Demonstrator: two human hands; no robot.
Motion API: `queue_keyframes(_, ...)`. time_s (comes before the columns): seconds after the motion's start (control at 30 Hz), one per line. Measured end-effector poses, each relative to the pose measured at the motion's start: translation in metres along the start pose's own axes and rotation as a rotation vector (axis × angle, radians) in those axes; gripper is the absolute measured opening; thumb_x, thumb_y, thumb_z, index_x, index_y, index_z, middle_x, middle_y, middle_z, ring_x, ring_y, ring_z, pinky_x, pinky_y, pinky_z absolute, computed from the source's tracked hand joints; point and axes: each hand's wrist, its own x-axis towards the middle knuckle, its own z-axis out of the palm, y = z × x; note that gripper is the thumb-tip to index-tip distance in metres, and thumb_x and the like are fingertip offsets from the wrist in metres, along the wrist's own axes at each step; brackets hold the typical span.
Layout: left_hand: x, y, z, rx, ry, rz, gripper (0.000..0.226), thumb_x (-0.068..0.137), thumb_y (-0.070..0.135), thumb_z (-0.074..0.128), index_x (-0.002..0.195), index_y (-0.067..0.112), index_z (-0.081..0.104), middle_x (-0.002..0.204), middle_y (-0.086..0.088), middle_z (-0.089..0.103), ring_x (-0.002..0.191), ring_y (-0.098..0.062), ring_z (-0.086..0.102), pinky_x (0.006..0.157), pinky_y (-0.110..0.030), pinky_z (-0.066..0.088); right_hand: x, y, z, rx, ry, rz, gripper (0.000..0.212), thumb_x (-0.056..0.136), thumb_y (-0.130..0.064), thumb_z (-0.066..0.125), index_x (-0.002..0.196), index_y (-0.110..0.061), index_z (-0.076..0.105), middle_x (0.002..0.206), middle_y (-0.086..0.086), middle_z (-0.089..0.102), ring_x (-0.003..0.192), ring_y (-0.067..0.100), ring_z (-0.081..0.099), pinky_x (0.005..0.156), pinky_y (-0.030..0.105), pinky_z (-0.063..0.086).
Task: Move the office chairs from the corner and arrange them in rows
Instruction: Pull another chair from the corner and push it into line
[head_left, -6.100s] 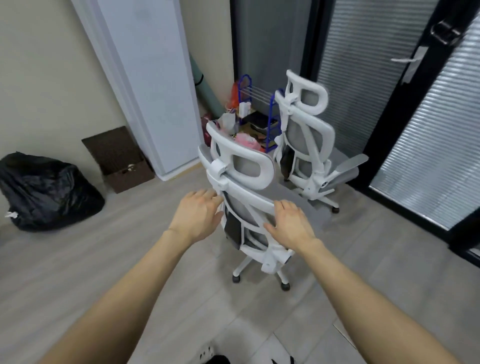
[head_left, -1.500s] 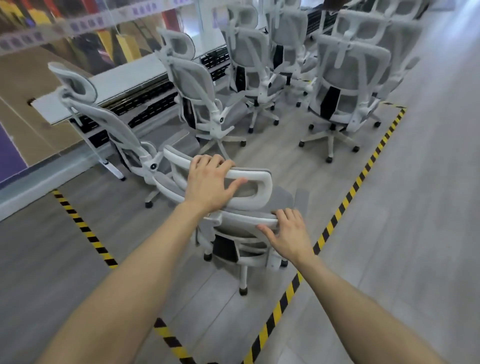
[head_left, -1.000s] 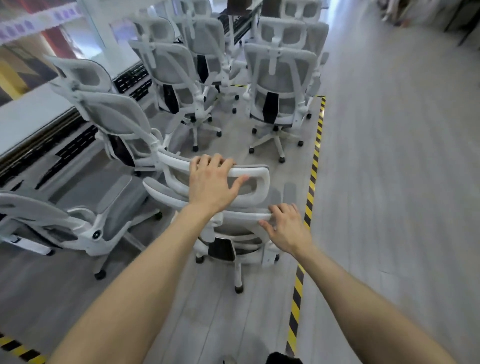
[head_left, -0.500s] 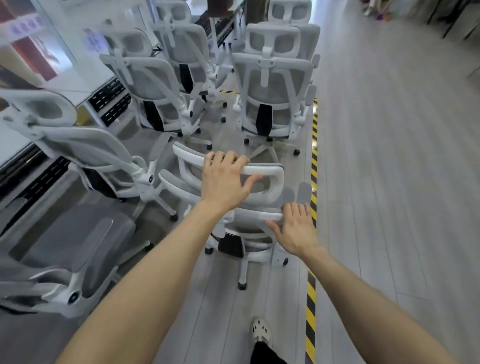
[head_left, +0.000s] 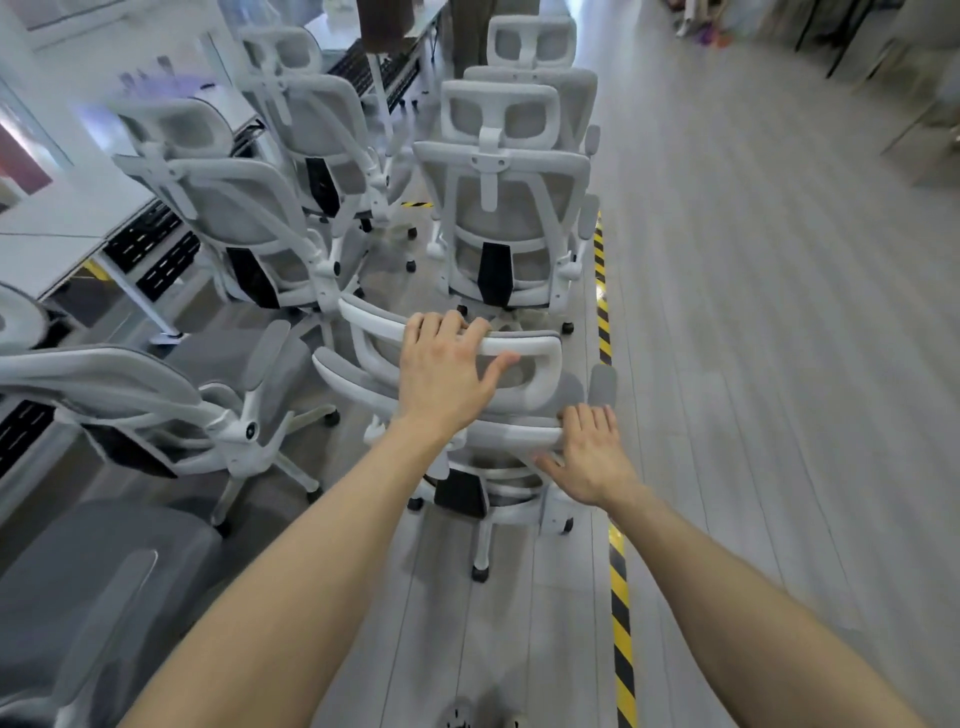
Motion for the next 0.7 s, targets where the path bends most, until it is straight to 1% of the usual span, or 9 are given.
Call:
queue_keyframes(0.07, 0.013, 0.003, 0.009, -0.008, 0.000, -0.005, 0.060, 0.107, 0.078, 0.042, 0.119, 0.026, 0.069, 0.106, -0.002, 0.062, 0.100, -0.029, 0.055, 0.111, -0.048, 0.040, 0.013, 0.009, -0.001, 0.001, -0.019, 0.016, 0.067, 0.095, -0.075, 0.057, 0.131, -0.020, 0.047, 0.129, 0.003, 0.050, 0.129, 0.030, 0.047, 0.133, 0.056, 0.021)
queue_keyframes(0.13, 0.026, 0.005, 0.015, -0.012, -0.007, -0.004, 0.060, 0.107, 0.077, 0.041, 0.120, 0.026, 0.069, 0.107, -0.002, 0.062, 0.102, -0.029, 0.054, 0.111, -0.049, 0.040, 0.027, 0.016, -0.003, 0.003, -0.012, 0.038, 0.068, 0.093, -0.071, 0.065, 0.133, -0.019, 0.048, 0.131, 0.004, 0.051, 0.131, 0.030, 0.047, 0.132, 0.056, 0.022)
queue_keyframes(0.23, 0.040, 0.009, 0.024, -0.038, 0.001, 0.001, 0.056, 0.107, 0.073, 0.044, 0.121, 0.025, 0.068, 0.108, -0.004, 0.062, 0.103, -0.030, 0.054, 0.111, -0.050, 0.040, 0.040, 0.023, -0.005, -0.001, -0.002, 0.057, 0.068, 0.088, -0.063, 0.075, 0.132, -0.016, 0.051, 0.129, 0.006, 0.054, 0.126, 0.032, 0.050, 0.124, 0.053, 0.032)
queue_keyframes(0.3, 0.048, 0.011, 0.028, -0.035, 0.000, -0.002, 0.055, 0.107, 0.072, 0.044, 0.121, 0.024, 0.067, 0.109, -0.005, 0.062, 0.105, -0.031, 0.054, 0.113, -0.052, 0.039, 0.047, 0.026, -0.006, 0.013, 0.023, 0.069, 0.067, 0.087, -0.060, 0.078, 0.130, -0.016, 0.053, 0.128, 0.006, 0.055, 0.123, 0.031, 0.050, 0.121, 0.051, 0.035)
queue_keyframes(0.47, 0.064, 0.009, 0.038, -0.022, -0.016, 0.008, 0.058, 0.109, 0.071, 0.040, 0.125, 0.021, 0.065, 0.113, -0.007, 0.062, 0.107, -0.033, 0.055, 0.116, -0.054, 0.039, 0.066, 0.028, -0.007, 0.044, 0.019, 0.120, 0.065, 0.087, -0.056, 0.081, 0.132, -0.019, 0.051, 0.129, 0.003, 0.054, 0.126, 0.026, 0.049, 0.126, 0.053, 0.033)
queue_keyframes(0.7, 0.086, 0.010, 0.047, -0.028, -0.022, 0.011, 0.061, 0.110, 0.071, 0.039, 0.127, 0.019, 0.066, 0.113, -0.008, 0.063, 0.108, -0.033, 0.056, 0.114, -0.053, 0.039, 0.086, 0.036, -0.012, 0.064, -0.005, 0.150, 0.067, 0.089, -0.053, 0.079, 0.138, -0.020, 0.048, 0.134, 0.001, 0.051, 0.134, 0.025, 0.045, 0.133, 0.054, 0.024)
